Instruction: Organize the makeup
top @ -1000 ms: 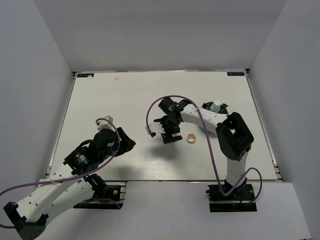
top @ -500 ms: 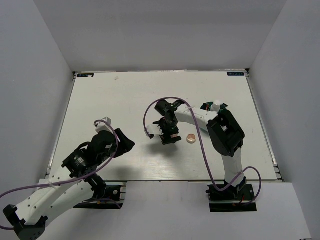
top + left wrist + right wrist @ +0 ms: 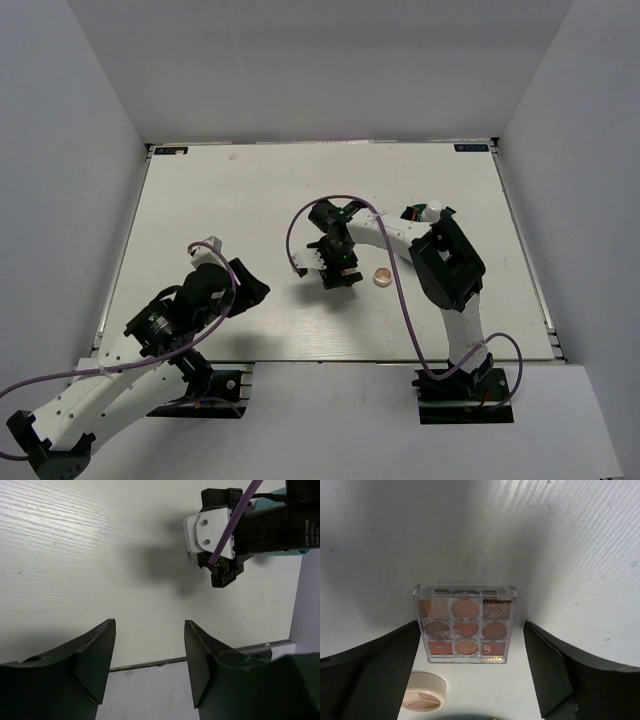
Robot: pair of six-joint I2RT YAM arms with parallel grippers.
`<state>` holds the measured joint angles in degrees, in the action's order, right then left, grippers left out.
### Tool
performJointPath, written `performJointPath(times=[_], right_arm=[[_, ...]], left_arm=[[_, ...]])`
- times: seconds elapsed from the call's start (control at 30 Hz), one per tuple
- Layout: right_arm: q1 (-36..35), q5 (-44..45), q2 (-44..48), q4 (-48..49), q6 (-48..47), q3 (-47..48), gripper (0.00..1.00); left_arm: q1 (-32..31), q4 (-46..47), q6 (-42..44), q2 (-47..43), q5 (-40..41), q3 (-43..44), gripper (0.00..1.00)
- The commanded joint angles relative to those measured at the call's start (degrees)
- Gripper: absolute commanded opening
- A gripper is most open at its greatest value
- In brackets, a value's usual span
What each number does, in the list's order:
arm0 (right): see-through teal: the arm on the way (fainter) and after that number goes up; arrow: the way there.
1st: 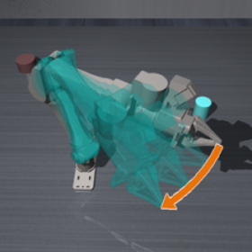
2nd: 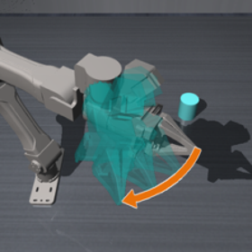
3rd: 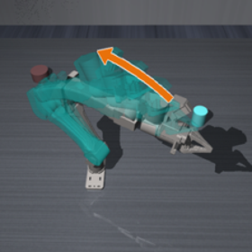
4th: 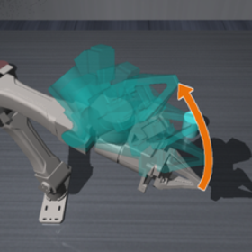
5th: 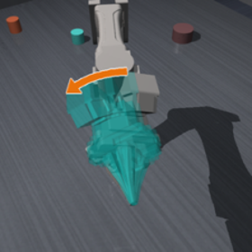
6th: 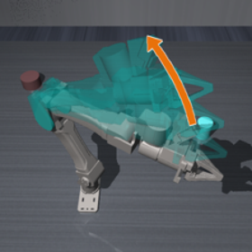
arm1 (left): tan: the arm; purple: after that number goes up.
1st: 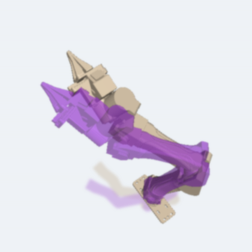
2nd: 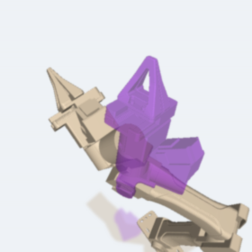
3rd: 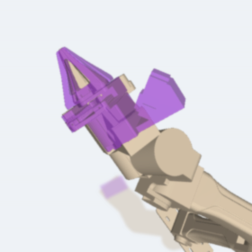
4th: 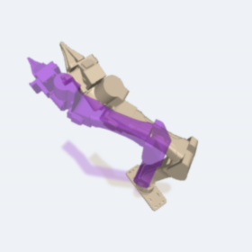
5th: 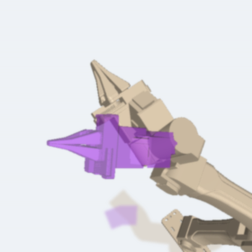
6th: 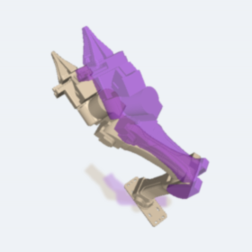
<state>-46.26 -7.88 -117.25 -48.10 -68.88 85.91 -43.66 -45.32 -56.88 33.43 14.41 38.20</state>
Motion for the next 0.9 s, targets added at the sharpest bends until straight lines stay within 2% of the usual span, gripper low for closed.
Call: performJointPath(times=[0.0,0.6,0.87], right_arm=[[0.0,0.7,-1.6,-0.2,0.4,1.9,0.89],[-1.6,2.8,-2.5,0.8,2.5,1.0,0.86],[-3.0,2.6,-2.4,1.0,3.8,1.1,0.88]], left_arm=[[0.1,0.8,-0.2,0.1,0.2,0.0,0.67],[0.1,0.2,-0.5,-0.6,0.6,0.5,0.67],[0.1,-0.1,-0.4,-0.6,0.6,0.7,0.67]])
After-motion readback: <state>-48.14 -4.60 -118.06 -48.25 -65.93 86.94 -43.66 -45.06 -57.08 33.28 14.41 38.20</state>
